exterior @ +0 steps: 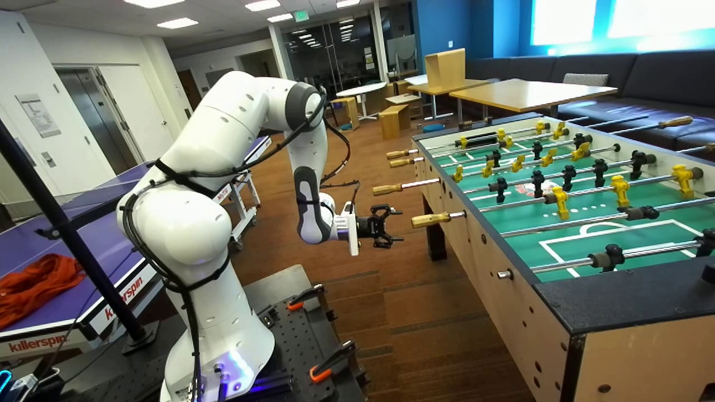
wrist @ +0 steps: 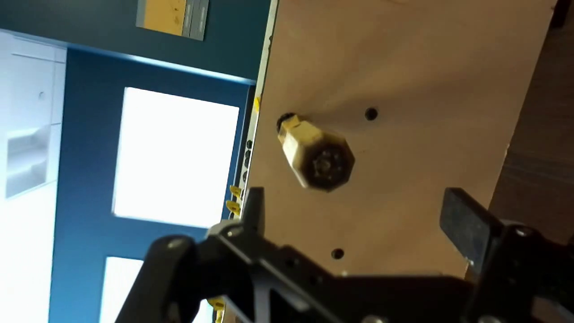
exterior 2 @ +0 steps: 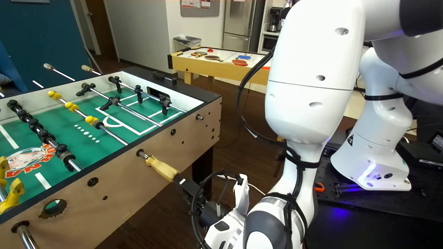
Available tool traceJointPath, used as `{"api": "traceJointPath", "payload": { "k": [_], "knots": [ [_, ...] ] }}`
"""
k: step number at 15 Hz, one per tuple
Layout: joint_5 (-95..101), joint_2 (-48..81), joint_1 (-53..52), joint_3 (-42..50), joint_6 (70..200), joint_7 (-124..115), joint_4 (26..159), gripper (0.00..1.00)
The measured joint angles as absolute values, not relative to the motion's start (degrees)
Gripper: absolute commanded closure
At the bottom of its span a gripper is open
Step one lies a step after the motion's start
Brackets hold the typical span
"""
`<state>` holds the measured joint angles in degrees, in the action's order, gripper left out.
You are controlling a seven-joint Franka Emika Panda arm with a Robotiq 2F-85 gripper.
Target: Rotate the lest yellow rod
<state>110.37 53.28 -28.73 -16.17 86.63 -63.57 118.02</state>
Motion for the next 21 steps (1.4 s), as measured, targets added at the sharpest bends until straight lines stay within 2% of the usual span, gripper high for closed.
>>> {"api": "traceJointPath", "payload": {
  "k": [9,21],
  "knots": [
    [116.7,55.5,-25.6,-16.2,80.8,-71.6,120.6,0.0],
    [120.5,55.2,-21.8,-17.1,80.6,-71.3,119.1,0.0]
  ]
}}
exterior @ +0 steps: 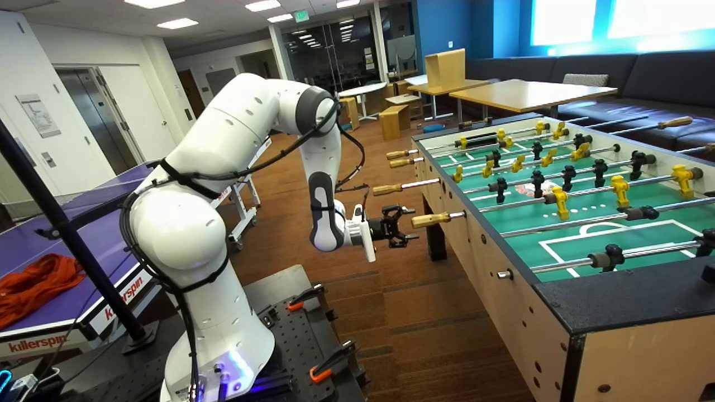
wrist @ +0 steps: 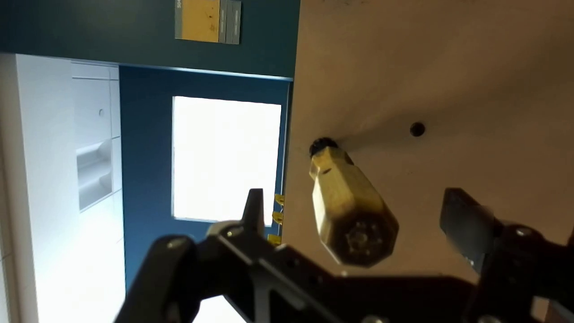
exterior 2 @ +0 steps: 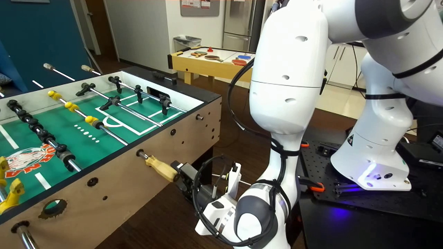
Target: Rotate the lest yellow rod
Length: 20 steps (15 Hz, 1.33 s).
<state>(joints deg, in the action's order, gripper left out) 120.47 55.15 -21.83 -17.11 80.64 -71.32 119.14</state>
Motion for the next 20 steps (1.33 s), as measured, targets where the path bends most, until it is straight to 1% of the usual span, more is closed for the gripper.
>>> {"api": "traceJointPath", "payload": {
  "k": [2,3,4,9,11,12,16,20],
  "knots": [
    [121.0,55.2,-21.5,-17.2,80.7,-71.2,118.7,0.0],
    [121.2,55.2,-21.4,-17.2,80.7,-71.2,118.4,0.25],
    [121.3,55.2,-21.4,-17.3,80.7,-71.1,118.2,0.26],
    [121.5,55.2,-21.3,-17.4,80.7,-71.1,117.6,0.66],
    [121.5,55.4,-21.3,-17.4,81.6,-71.1,117.6,0.8],
    [121.5,55.5,-21.3,-17.4,82.0,-71.1,117.6,0.84],
    [121.5,55.5,-21.2,-17.4,82.1,-70.6,117.6,0.84],
    [119.7,55.7,-21.7,-17.5,81.9,-61.5,116.7,0.84]
  ]
}}
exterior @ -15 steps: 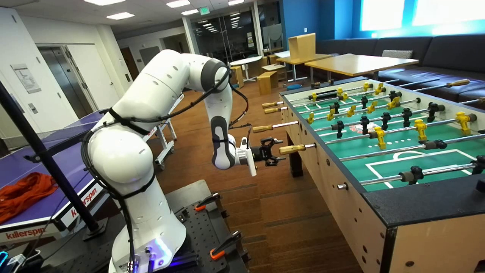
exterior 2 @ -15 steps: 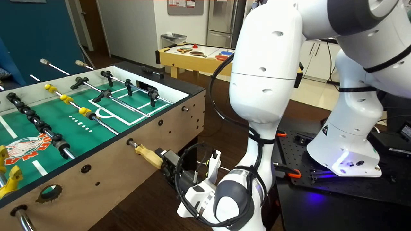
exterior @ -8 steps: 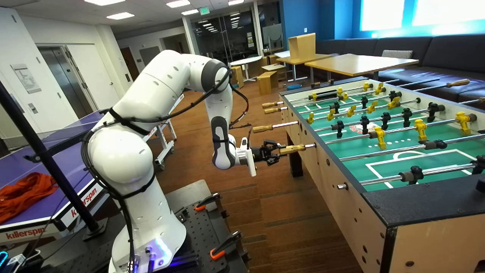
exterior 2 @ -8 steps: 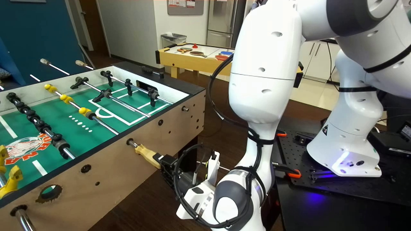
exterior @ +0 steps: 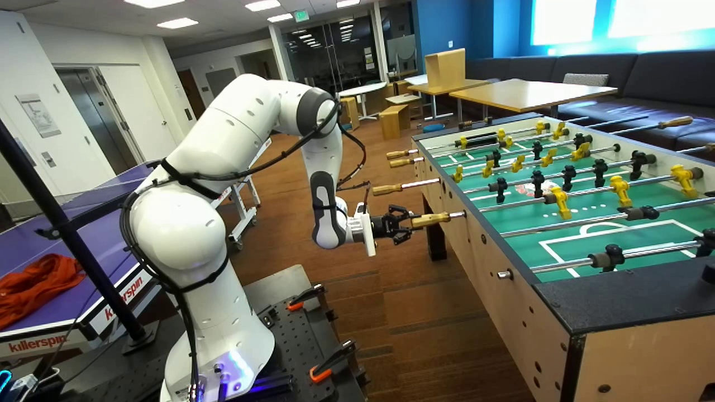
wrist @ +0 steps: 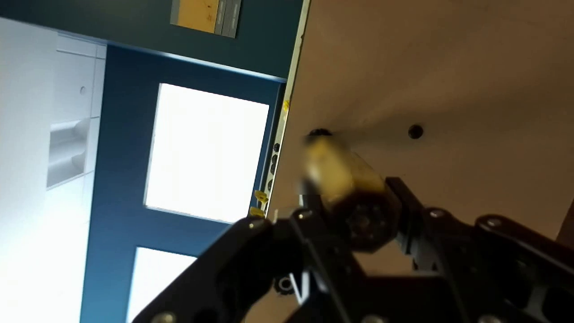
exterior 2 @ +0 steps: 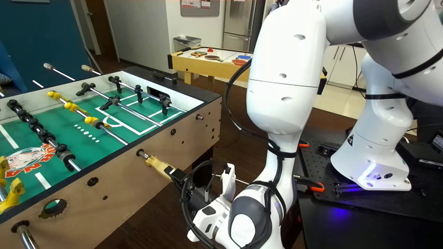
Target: Rotate the lest yellow rod
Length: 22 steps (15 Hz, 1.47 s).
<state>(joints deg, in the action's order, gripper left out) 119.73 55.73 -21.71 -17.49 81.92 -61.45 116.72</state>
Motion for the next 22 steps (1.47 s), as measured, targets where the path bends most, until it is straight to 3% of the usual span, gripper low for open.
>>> {"api": "traceJointPath", "payload": {
  "k": [22],
  "knots": [
    [122.0,58.6,-25.4,-13.8,77.8,0.1,116.0,0.84]
  ]
}}
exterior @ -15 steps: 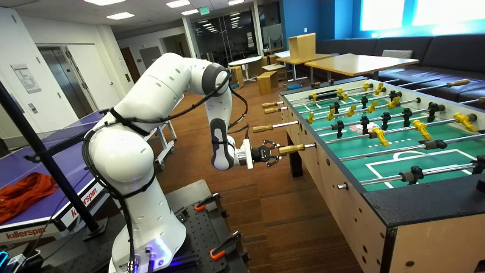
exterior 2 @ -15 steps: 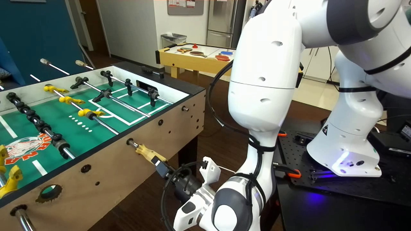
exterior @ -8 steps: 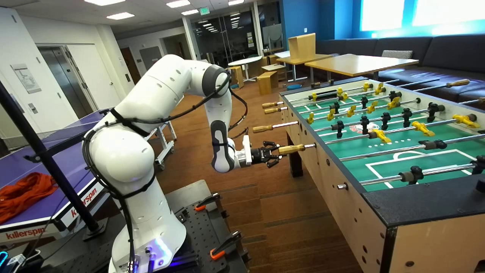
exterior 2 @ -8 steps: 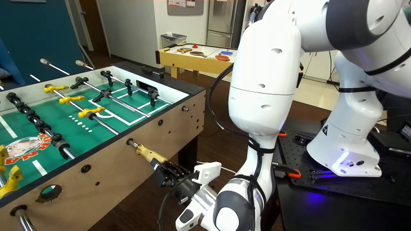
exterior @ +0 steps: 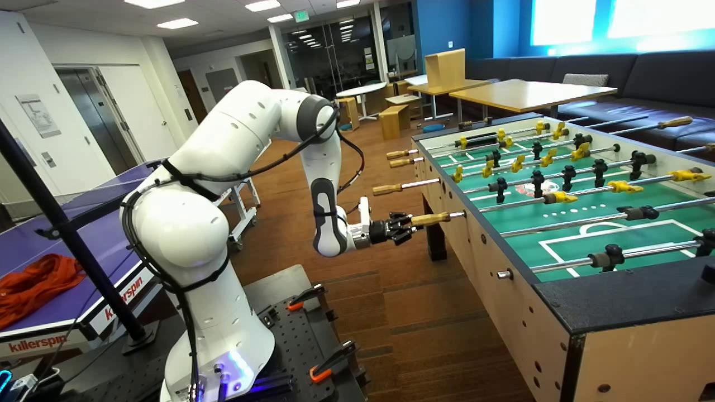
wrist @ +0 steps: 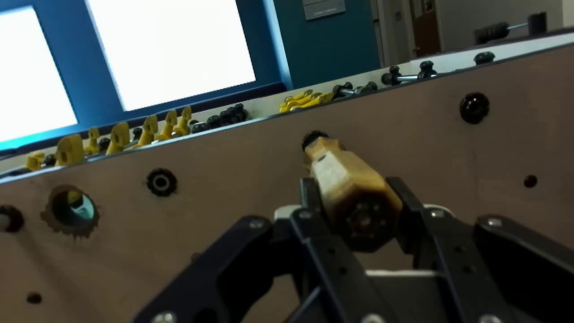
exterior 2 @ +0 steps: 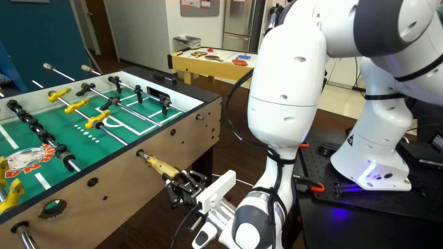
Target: Rotate the lest yellow rod
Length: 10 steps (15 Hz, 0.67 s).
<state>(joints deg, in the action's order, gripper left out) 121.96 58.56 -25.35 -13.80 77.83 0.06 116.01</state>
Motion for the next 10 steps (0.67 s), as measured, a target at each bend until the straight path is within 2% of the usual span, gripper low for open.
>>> {"api": "traceJointPath", "payload": {
  "k": [10],
  "knots": [
    [124.4,57.8,-27.1,-11.1,78.8,29.9,118.1,0.84]
  ]
}}
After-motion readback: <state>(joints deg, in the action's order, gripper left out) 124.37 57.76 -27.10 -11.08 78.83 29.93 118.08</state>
